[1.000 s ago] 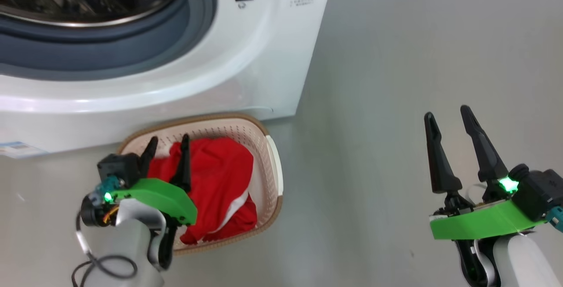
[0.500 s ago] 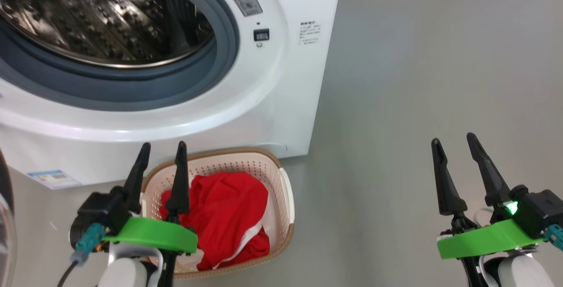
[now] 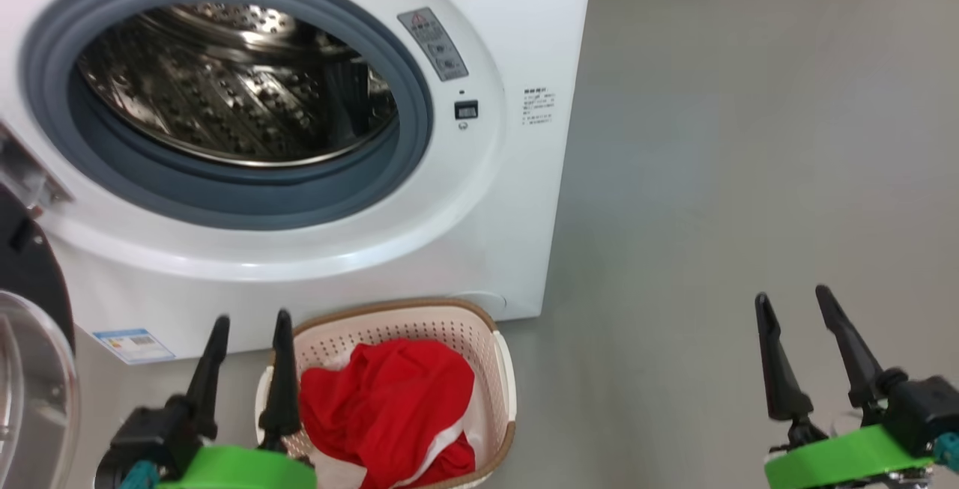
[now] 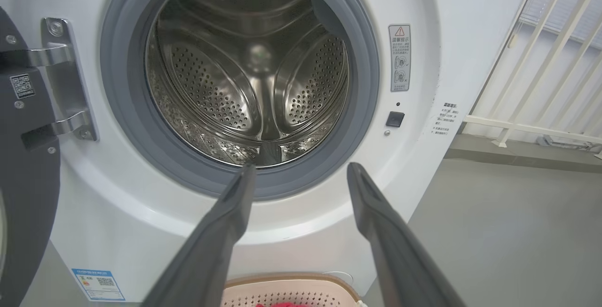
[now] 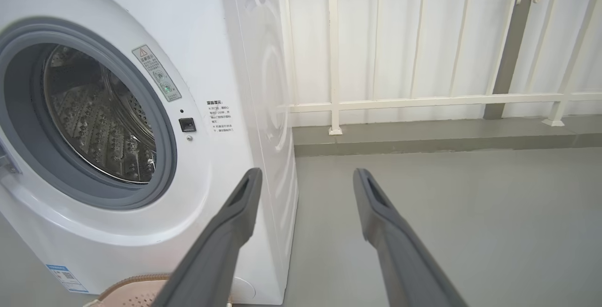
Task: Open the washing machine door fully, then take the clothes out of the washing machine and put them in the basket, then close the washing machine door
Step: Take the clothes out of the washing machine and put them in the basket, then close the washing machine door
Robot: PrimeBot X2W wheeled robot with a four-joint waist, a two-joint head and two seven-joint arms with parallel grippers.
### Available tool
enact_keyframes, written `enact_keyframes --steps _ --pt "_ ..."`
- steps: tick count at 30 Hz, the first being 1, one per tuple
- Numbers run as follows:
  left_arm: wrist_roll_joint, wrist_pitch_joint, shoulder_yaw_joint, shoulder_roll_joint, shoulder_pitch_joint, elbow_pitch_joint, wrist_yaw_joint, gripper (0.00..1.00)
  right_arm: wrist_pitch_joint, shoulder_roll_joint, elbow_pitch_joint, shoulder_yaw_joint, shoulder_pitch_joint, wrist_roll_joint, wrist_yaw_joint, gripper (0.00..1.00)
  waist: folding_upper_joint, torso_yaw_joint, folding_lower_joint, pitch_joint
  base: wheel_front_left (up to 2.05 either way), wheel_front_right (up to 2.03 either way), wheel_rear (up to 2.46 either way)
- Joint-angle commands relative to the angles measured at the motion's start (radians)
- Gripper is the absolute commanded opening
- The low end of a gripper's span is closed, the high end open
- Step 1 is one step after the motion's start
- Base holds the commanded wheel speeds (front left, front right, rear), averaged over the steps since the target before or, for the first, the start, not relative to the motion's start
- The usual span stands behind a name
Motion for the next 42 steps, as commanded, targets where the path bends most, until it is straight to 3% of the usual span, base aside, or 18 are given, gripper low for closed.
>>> enact_keyframes --steps 1,29,42 --pt "0.015 -0.008 0.039 0.019 0.011 -0.030 0.007 1.00 -0.006 -0.009 -0.032 0.017 0.000 -0.028 0.005 1.00 -0.0001 0.007 0.0000 -0.036 0.00 0.00 0.00" --pt "0.027 -0.008 0.057 0.029 0.086 0.002 0.010 1.00 -0.006 -0.009 -0.077 0.004 0.072 -0.051 0.005 1.00 -0.0001 0.010 0.0000 -0.084 -0.03 0.02 0.01" --pt "0.023 -0.008 0.039 0.035 0.084 -0.002 0.000 1.00 -0.006 -0.009 -0.074 0.008 0.072 -0.035 0.005 1.00 -0.0001 0.011 0.0000 -0.084 -1.22 1.22 0.01"
